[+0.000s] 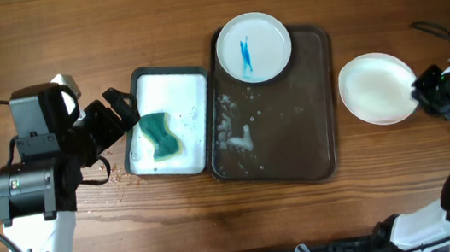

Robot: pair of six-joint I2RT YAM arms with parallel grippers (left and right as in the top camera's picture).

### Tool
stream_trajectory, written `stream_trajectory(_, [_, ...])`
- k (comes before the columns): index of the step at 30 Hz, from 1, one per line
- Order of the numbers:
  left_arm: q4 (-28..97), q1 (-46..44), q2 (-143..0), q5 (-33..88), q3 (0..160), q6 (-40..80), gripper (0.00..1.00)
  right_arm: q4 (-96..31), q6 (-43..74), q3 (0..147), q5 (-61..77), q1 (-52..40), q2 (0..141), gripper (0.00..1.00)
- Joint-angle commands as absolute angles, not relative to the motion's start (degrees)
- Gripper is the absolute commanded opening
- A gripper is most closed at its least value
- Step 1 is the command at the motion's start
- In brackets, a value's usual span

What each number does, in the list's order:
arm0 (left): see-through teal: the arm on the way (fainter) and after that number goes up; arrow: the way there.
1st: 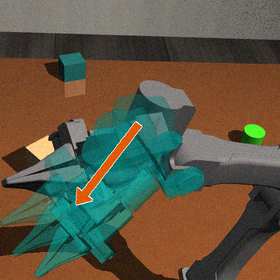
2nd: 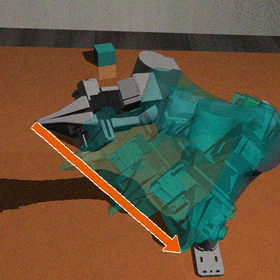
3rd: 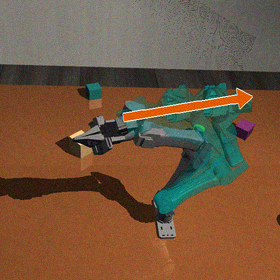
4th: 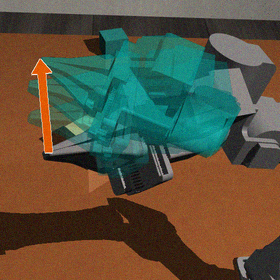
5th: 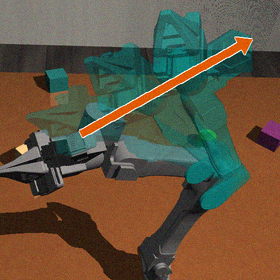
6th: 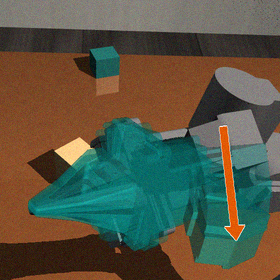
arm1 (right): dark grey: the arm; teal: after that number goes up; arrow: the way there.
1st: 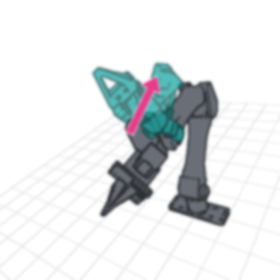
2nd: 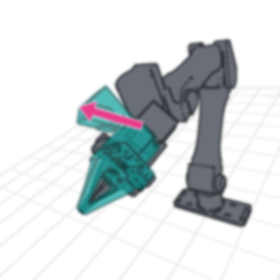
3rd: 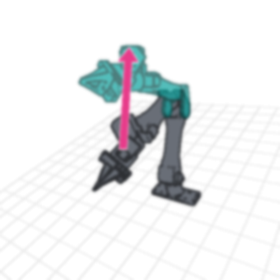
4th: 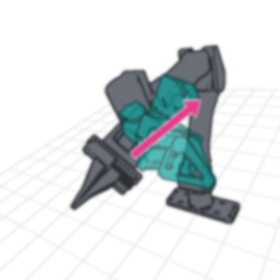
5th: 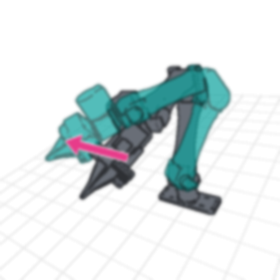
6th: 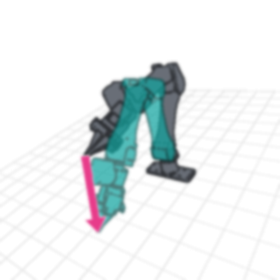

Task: Clean dirty plates on tray and stack at the side
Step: 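Carry the plate right and set it on the cleaned plate, then grasp the last stained plate on the brown tray with the right gripper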

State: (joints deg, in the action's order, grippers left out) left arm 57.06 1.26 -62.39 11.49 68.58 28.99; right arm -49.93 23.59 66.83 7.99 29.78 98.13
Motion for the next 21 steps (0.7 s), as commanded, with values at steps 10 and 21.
stream_trajectory(10, [57.1,1.67,-62.3,12.16,69.08,28.73,1.0,-46.19,3.36,70.48,19.42,-0.4,83.18,0.57])
stream_trajectory(21, [57.1,1.67,-62.3,12.16,69.08,28.73,1.0,-11.77,3.27,70.48,1.91,-10.31,106.19,0.68])
